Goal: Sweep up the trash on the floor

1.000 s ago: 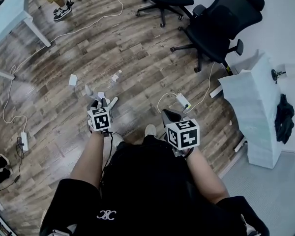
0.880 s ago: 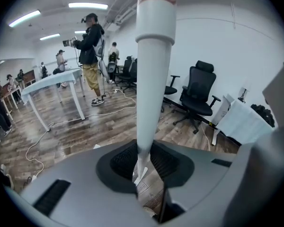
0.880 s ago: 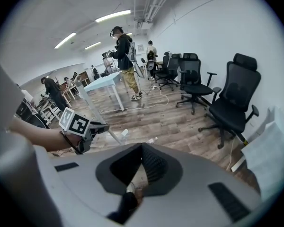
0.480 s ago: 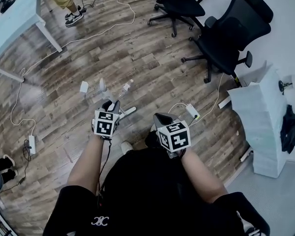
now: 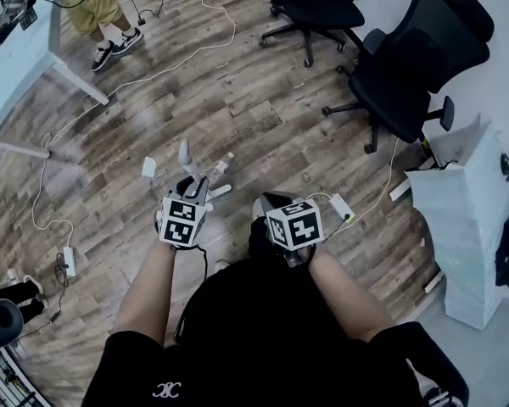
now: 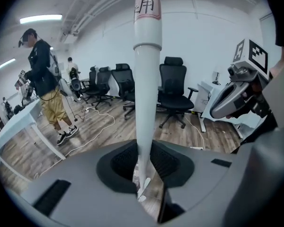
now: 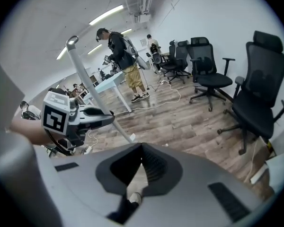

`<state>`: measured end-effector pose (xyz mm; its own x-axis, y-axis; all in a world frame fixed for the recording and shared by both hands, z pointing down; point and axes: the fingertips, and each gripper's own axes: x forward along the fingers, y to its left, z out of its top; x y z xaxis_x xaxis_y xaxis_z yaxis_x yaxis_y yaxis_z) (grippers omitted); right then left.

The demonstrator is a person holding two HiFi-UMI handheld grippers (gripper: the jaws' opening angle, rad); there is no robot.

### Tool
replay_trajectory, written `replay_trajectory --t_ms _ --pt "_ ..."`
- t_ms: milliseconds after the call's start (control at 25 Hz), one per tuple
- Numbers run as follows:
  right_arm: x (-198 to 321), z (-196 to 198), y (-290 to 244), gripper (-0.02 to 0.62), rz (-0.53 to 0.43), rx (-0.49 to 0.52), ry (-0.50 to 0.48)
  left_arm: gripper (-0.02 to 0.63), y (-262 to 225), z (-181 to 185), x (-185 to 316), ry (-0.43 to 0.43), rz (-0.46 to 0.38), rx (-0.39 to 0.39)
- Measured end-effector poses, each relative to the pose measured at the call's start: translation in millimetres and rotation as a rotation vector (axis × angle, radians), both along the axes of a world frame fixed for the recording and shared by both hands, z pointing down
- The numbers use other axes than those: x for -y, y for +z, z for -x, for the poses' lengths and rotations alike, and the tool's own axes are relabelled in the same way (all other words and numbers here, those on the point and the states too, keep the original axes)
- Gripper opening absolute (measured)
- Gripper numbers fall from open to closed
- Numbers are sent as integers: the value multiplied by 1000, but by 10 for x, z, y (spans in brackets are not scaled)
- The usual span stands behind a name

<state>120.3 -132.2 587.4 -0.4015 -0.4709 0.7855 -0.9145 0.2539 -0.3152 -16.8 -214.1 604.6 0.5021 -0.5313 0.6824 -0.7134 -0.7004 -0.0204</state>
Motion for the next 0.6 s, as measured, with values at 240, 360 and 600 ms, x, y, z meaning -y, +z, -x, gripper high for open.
replay_trajectory --t_ms 240,360,600 --pt "463 -577 144 14 57 13 19 84 48 -522 688 44 -22 56" --pt "576 -901 231 14 83 -1 26 84 24 -862 995 73 -36 65" --pt "723 -1345 294 14 111 -21 69 84 176 -1347 1466 124 -63 75"
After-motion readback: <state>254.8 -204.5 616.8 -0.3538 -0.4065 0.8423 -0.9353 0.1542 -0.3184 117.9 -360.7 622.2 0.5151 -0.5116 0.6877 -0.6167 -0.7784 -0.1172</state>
